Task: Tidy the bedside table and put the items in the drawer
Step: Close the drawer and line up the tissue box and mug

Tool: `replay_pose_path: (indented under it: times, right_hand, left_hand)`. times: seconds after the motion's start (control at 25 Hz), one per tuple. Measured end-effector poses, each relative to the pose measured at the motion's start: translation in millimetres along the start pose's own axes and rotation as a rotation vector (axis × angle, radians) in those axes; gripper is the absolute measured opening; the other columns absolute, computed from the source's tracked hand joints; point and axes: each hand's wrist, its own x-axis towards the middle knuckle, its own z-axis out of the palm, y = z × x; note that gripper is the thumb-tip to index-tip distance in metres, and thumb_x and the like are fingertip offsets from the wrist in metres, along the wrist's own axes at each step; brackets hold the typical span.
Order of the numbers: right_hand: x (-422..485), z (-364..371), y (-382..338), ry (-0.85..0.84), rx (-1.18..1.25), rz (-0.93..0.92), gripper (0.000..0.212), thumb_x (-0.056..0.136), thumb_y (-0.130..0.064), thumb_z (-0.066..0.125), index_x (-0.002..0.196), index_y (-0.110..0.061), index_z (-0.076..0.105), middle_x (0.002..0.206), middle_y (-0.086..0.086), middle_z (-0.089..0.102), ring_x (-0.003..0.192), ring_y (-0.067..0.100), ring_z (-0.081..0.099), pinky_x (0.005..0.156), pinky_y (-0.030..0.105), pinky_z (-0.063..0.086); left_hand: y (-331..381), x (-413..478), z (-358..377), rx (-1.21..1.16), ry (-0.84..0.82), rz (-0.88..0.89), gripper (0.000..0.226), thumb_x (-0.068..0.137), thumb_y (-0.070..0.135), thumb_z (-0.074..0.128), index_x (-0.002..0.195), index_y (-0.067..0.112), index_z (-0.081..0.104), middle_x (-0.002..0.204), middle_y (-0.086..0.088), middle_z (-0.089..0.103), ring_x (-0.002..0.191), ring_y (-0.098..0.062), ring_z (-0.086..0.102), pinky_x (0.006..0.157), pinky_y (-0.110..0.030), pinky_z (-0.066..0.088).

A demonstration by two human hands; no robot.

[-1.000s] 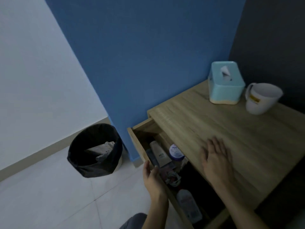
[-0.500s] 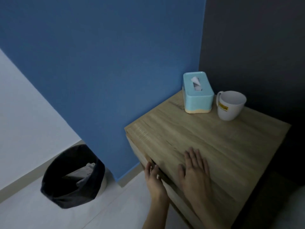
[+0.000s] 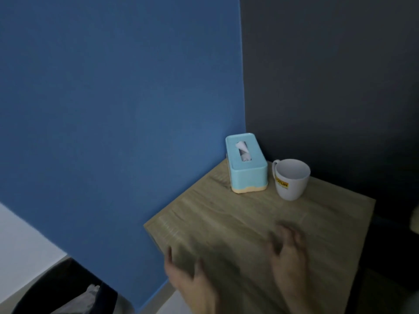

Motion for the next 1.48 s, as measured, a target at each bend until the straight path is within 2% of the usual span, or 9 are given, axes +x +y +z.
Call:
replay_pose_path:
  times: [0.12,0.2,0.28,0.4,0.48,0.6,0.92,1.2,1.48]
  right_hand:
    - [47.3,-24.3,10.9,-0.019,0.145,0.231,0.066,0.079,-0.025,0.069,0.134,-0.003,0.04,0.137,0.023,0.043,0.125,0.038,0.041,0.104,0.044,0.034]
    - [71.8,-29.5,13.5,-0.006,0.316,0.254,0.085,0.075,-0.028,0.073,0.142,-0.009,0.025,0.144,0.017,0.037,0.129,0.034,0.039,0.106,0.044,0.033]
    - [95.0,-23.6,13.2,0.006,0.423,0.241,0.098,0.068,-0.03,0.079,0.144,-0.014,0.02,0.145,0.013,0.035,0.129,0.03,0.039,0.103,0.041,0.036]
    - [120.9,-5.9,9.5,0.059,0.441,0.191,0.105,0.058,-0.031,0.084,0.141,-0.014,0.022,0.138,0.011,0.042,0.123,0.028,0.046,0.096,0.038,0.042]
    - [133.4,1.8,6.8,0.103,0.425,0.173,0.107,0.055,-0.035,0.085,0.14,-0.015,0.024,0.135,0.01,0.045,0.119,0.028,0.049,0.092,0.04,0.046]
    - [144.7,7.7,14.2,0.121,0.394,0.163,0.1,0.056,-0.033,0.085,0.137,-0.015,0.028,0.131,0.01,0.05,0.114,0.028,0.053,0.085,0.037,0.048]
    - [168.5,-18.2,46.2,0.183,0.428,0.076,0.093,0.056,-0.015,0.087,0.133,-0.006,0.035,0.133,0.016,0.047,0.12,0.031,0.047,0.094,0.035,0.041]
    - [198.1,-10.0,60.1,0.132,0.494,0.099,0.091,0.056,-0.022,0.085,0.131,-0.012,0.035,0.129,0.012,0.052,0.115,0.028,0.054,0.089,0.035,0.046]
    - [213.6,2.7,65.9,0.084,0.388,0.051,0.088,0.062,-0.035,0.08,0.134,-0.017,0.034,0.128,0.015,0.055,0.112,0.031,0.055,0.087,0.039,0.049]
  left_hand:
    - [42.9,9.3,64.7,0.184,-0.329,0.334,0.077,0.072,-0.009,0.056,0.138,0.024,0.035,0.146,0.001,0.038,0.137,-0.016,0.032,0.116,-0.038,0.025]
    - [60.0,22.9,111.7,0.416,-0.567,0.525,0.079,0.073,-0.011,0.051,0.141,0.025,0.032,0.155,0.003,0.023,0.143,-0.013,0.018,0.117,-0.033,0.02]
    - [64.8,47.3,152.2,0.739,-0.715,0.742,0.079,0.074,-0.01,0.048,0.141,0.028,0.031,0.158,0.004,0.011,0.146,-0.017,0.006,0.117,-0.036,0.021]
    - [66.1,83.5,193.6,1.159,-0.93,0.765,0.078,0.078,-0.01,0.042,0.142,0.032,0.026,0.16,0.003,0.001,0.147,-0.026,-0.004,0.115,-0.045,0.017]
    - [59.2,100.1,209.7,1.234,-1.011,0.704,0.077,0.081,-0.01,0.039,0.144,0.032,0.024,0.16,-0.001,0.0,0.146,-0.03,0.006,0.116,-0.042,0.019]
    - [43.6,109.1,219.8,1.264,-0.999,0.777,0.078,0.086,-0.007,0.045,0.146,0.033,0.018,0.16,-0.003,0.0,0.139,-0.032,0.025,0.112,-0.038,0.027]
    - [38.1,82.1,264.2,1.364,-0.895,0.907,0.076,0.087,0.017,0.06,0.147,0.031,0.015,0.148,-0.012,0.019,0.127,-0.036,0.034,0.102,-0.045,0.037]
    - [36.6,66.5,301.2,1.328,-0.836,0.878,0.071,0.085,0.032,0.063,0.143,0.025,0.023,0.144,-0.015,0.021,0.121,-0.038,0.038,0.097,-0.046,0.04]
    - [34.0,64.6,314.6,1.326,-0.814,0.882,0.068,0.086,0.033,0.062,0.142,0.024,0.024,0.142,-0.014,0.024,0.122,-0.036,0.037,0.094,-0.047,0.043]
